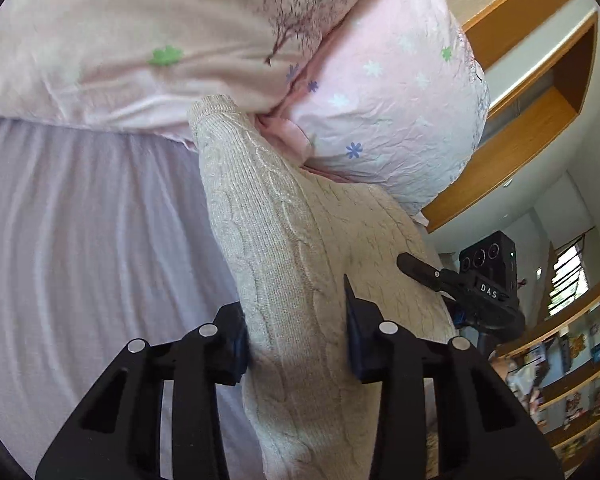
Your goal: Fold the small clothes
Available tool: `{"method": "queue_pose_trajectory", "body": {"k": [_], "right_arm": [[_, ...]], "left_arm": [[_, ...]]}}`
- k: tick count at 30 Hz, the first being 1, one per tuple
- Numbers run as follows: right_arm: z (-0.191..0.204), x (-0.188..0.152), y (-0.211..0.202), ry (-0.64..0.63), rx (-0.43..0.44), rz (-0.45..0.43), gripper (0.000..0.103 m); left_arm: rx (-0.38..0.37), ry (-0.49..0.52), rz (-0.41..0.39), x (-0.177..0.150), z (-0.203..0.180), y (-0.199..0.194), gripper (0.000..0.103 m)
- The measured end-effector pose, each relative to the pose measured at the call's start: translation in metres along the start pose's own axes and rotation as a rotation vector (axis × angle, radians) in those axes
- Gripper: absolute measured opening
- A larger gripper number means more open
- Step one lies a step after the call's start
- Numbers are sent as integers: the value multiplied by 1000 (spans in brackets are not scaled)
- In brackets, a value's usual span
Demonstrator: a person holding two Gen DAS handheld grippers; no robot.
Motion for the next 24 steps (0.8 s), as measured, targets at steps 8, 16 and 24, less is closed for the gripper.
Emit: {"method": "queue_pose_trajectory", "body": {"k": [8, 16, 24], "right_arm": [[73, -17, -37, -257, -154, -197, 71], [57, -51, 12, -215, -358, -39, 50], [81, -84, -42, -295, -396, -243, 100]], "left_arm": [[271, 52, -98, 0, 44, -45, 58], [331, 131, -132, -50, 16, -74, 92], [510, 161, -96, -100, 10, -58, 102]]}}
Point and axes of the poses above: each gripper's, at about its wrist camera, not at the fingertips, and y roughly the way its jaws point, z to its left, x to its top, the point moved 9 cm from there along y, roughly the way its jaws point, and after that the axes turned 9 degrees about z, right-handed, at the moved point
